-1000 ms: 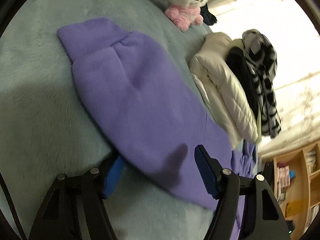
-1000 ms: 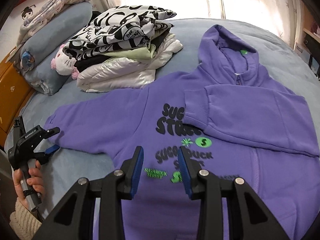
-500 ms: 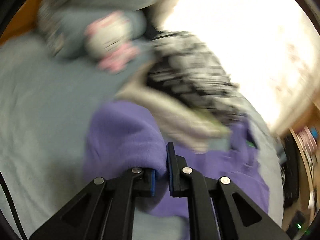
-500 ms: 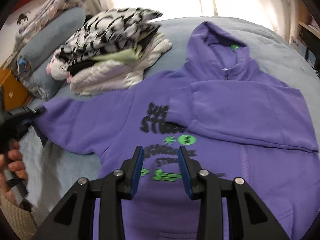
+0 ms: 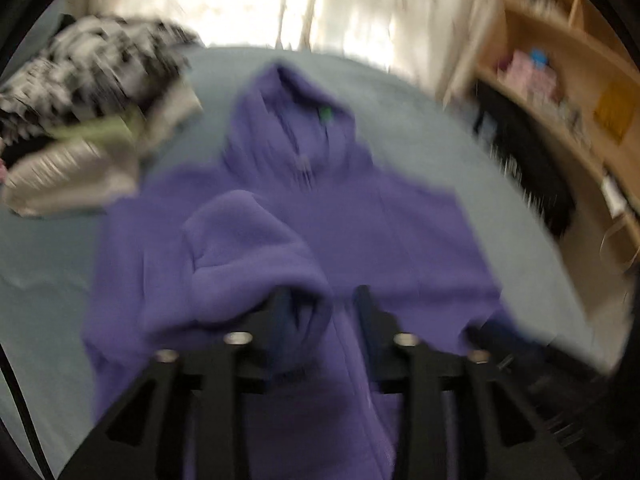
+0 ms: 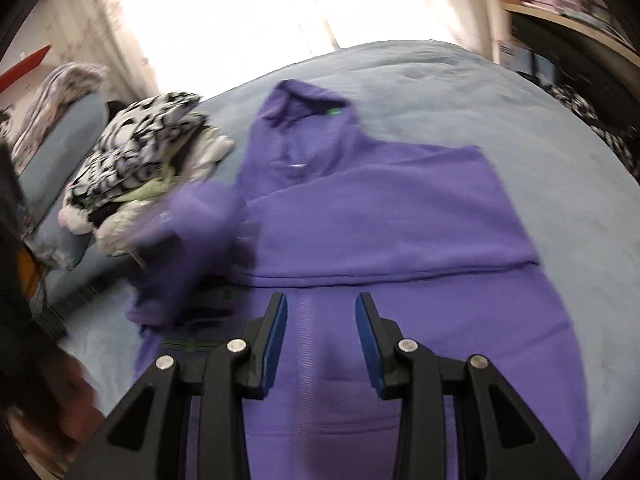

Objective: Fold large clothes
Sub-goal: 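Fold the held sleeve across the hoodie front and release with the left gripper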

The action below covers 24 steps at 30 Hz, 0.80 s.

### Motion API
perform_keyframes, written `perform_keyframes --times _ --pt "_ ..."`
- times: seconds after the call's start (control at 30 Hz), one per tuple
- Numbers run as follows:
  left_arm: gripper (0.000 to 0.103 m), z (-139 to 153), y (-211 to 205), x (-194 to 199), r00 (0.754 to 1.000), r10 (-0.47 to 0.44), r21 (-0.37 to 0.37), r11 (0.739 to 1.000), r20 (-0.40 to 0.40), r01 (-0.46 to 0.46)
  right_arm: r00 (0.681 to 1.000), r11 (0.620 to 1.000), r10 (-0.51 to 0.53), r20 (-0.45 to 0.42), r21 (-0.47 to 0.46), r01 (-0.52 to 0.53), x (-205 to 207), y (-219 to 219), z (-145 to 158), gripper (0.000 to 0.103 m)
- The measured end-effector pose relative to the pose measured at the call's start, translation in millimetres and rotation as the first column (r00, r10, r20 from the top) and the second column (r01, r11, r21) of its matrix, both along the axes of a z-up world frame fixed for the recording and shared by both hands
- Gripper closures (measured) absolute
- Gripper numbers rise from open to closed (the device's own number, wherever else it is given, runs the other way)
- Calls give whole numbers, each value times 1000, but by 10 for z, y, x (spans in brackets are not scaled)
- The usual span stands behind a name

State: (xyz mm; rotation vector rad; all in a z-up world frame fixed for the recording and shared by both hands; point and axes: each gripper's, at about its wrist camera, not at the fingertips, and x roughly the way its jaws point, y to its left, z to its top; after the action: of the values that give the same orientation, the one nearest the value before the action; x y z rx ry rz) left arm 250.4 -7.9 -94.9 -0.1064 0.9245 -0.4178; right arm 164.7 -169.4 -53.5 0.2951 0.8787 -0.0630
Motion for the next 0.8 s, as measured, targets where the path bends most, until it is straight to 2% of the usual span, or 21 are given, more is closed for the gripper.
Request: perform_keyframes --times 0.07,0.27,0.4,0.47,0.5,0.57,0.63,0.7,0.73,0.8 --pt "31 -190 -76 -88 998 -16 14 1000 -54 17 1000 1000 -12 -4 -1 12 -46 -104 -23 67" --pt "30 -318 97 -181 982 -1 -61 998 -187 -11 1000 999 13 2 52 -14 -104 -208 -16 67" --pt "30 -215 405 -326 981 46 -123 990 -188 -70 994 993 105 26 53 -106 -55 1 70 67" --pt "30 -144 623 -478 982 90 -135 984 -164 -113 986 986 165 36 31 -166 -23 178 113 62" --pt "30 -128 717 -539 982 116 -133 982 -152 -136 980 981 194 39 13 -195 4 272 136 56" --pt "29 -107 889 -616 976 169 -100 978 -135 -183 964 964 262 45 -46 -260 53 480 173 51" --pt "29 -167 1037 -673 961 243 -4 969 -129 -246 937 932 347 41 -127 -339 108 729 179 50" --pt "29 -222 1120 -703 954 274 49 962 -125 -270 913 900 407 20 -180 -397 162 905 151 50" --pt "29 -264 1178 -721 950 286 68 958 -127 -280 889 869 458 2 -213 -447 196 1041 114 50" --pt "29 -333 1274 -742 941 305 67 952 -149 -298 859 831 512 -16 -244 -500 229 1182 66 50"
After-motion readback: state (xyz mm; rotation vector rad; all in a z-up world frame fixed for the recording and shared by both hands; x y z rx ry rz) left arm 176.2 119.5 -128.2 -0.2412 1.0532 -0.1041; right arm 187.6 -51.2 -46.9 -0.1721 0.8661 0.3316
